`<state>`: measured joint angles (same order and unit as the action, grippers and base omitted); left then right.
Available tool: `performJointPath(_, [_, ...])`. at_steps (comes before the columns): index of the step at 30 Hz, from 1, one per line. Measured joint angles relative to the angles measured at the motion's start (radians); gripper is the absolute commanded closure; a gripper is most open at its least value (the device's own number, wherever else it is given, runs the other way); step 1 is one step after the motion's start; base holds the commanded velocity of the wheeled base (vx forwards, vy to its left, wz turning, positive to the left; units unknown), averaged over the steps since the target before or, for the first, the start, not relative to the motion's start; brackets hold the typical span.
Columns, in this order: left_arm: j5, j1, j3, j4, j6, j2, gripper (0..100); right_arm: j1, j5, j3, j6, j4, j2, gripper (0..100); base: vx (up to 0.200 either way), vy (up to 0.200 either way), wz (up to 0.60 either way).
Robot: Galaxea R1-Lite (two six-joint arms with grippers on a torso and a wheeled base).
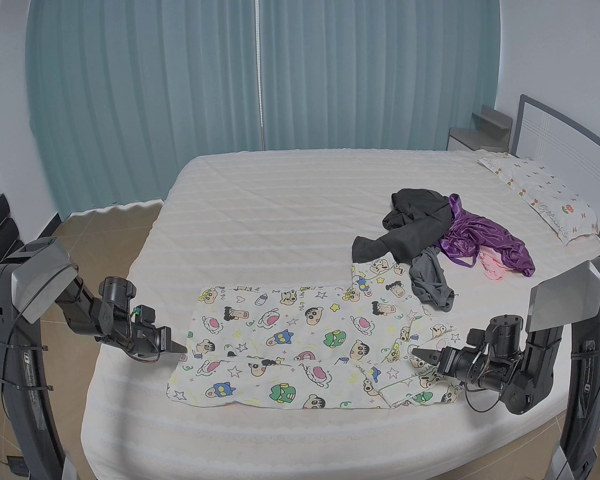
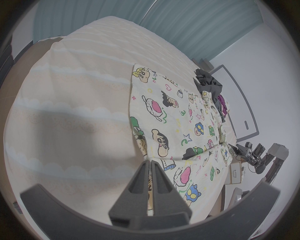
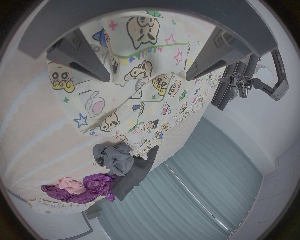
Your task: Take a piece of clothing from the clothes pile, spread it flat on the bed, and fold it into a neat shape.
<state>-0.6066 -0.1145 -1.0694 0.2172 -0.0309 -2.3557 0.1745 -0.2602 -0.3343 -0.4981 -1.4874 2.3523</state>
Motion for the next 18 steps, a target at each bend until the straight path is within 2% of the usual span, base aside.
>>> performJointPath(1, [0.0,0.0,0.001,0.0,0.003,0.0,100,0.0,0.0,0.0,0.0,0.0,-0.002,0,0.0,0.0,0.0])
performJointPath(2, [0.0,0.0,0.001,0.0,0.004,0.0,0,0.0,0.0,0.001,-0.001,0.0,-0.003,0,0.0,0.0,0.0])
performJointPath(12, [-0.005,-0.018,0.002,-0.004,-0.016,0.011,0,0.001,0.002,0.033,-0.004,0.0,-0.037,0,0.0,0.0,0.0])
performJointPath(18, [-0.107,-0.063,0.056,-0.005,-0.091,0.077,0,0.006,0.039,0.066,-0.005,0.0,-0.074,0,0.0,0.0,0.0])
